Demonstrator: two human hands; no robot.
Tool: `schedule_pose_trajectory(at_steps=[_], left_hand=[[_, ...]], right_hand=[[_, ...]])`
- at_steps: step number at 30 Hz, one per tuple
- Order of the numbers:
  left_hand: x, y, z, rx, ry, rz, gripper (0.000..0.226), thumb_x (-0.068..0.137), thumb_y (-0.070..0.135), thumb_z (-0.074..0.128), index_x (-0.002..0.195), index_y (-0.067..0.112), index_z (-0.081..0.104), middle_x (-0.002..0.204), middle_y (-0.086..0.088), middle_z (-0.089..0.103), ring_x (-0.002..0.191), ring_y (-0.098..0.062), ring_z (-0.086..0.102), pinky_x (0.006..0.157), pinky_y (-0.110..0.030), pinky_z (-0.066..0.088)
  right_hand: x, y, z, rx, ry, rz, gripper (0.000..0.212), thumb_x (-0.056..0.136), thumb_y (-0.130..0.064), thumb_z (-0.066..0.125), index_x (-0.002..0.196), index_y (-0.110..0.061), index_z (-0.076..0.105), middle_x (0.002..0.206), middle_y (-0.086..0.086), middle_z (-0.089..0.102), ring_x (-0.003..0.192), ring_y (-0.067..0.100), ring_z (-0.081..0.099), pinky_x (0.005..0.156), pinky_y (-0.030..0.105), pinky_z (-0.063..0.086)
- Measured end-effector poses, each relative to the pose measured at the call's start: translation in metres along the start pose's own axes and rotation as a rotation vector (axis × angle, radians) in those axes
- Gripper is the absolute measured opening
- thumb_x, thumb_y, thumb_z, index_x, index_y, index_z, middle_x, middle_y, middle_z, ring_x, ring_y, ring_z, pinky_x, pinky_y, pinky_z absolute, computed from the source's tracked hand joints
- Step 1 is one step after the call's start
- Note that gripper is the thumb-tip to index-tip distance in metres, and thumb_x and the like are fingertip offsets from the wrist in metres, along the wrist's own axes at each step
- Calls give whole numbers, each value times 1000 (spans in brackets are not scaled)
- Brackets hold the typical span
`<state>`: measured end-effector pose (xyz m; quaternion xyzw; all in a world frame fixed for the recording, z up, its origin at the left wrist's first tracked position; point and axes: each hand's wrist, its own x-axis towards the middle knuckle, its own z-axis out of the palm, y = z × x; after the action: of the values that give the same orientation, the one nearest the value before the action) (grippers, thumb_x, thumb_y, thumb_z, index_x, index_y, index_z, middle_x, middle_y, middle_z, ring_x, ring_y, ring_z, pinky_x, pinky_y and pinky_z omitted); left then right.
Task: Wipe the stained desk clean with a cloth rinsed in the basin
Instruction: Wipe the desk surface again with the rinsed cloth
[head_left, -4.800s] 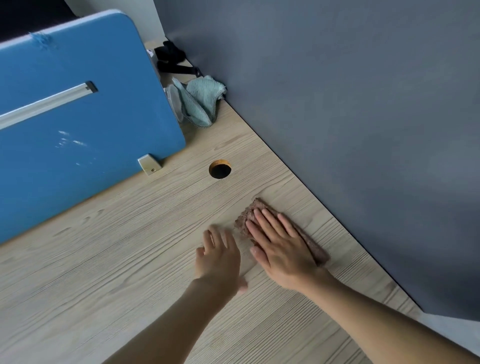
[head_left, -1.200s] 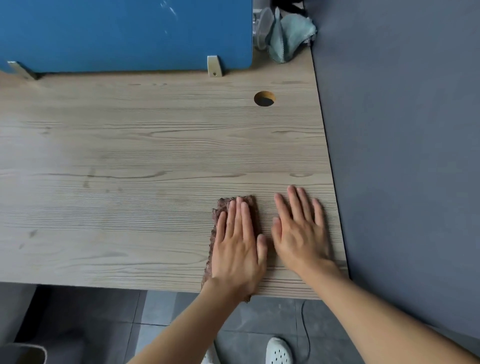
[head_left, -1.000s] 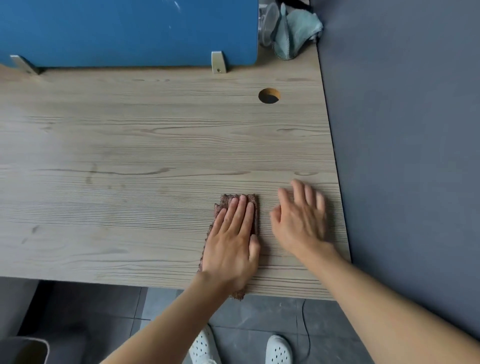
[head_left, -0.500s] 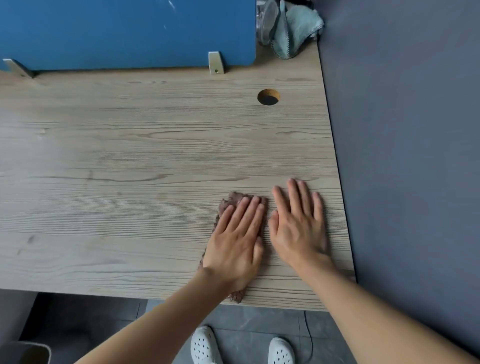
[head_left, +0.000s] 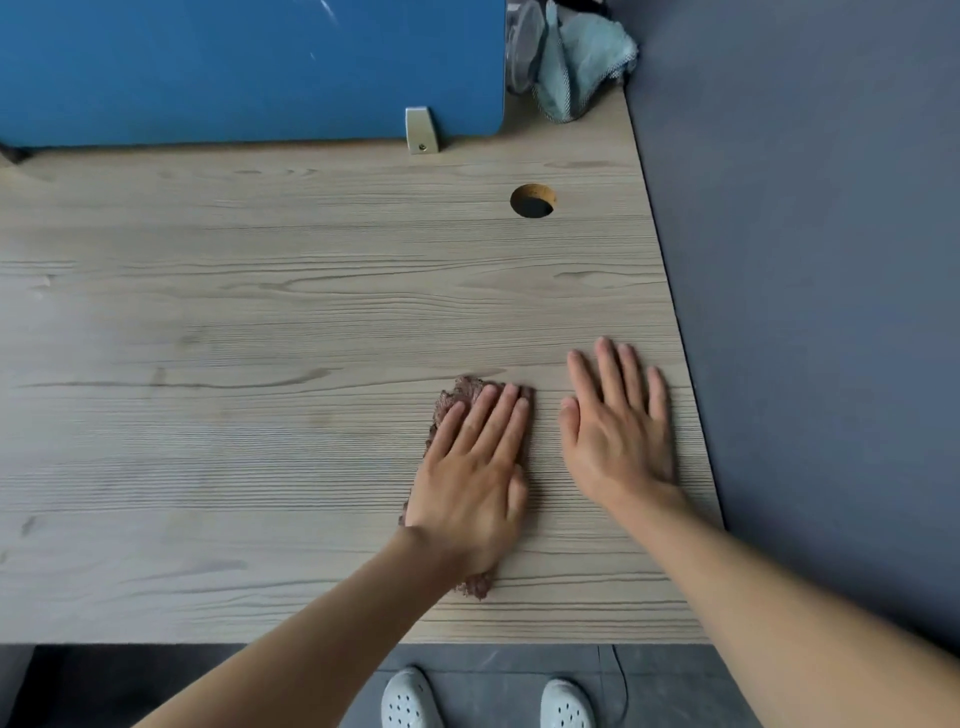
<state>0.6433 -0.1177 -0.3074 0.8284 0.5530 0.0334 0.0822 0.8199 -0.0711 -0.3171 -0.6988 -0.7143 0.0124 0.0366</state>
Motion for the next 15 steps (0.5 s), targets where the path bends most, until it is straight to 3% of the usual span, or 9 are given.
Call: schedule_pose_trajectory(at_steps=[3, 9, 15], left_hand=[[-1, -9, 1, -3, 0, 3, 67, 97, 37, 24, 158, 9, 20, 166, -7, 11, 154, -20, 2, 123, -43, 15], [12, -6, -1, -16, 59, -333, 69, 95, 35, 24, 157, 6, 18, 165, -12, 13, 154, -24, 5, 124, -45, 12], [30, -25, -5, 43, -61, 139, 68, 97, 38, 23, 160, 16, 9, 167, 0, 3, 154, -17, -7, 124, -41, 5]], right_hand=[[1, 0, -2, 13, 14, 3, 61, 96, -42, 24, 151, -22, 43, 160, 12, 33, 149, 31, 26, 121, 55, 17], [0, 0, -2, 2, 7, 2, 60, 96, -41, 26, 151, -21, 44, 160, 12, 33, 150, 31, 26, 121, 55, 16], [-1, -1, -2, 8, 15, 7, 60, 96, -41, 28, 150, -21, 45, 160, 13, 34, 149, 31, 27, 120, 55, 18]])
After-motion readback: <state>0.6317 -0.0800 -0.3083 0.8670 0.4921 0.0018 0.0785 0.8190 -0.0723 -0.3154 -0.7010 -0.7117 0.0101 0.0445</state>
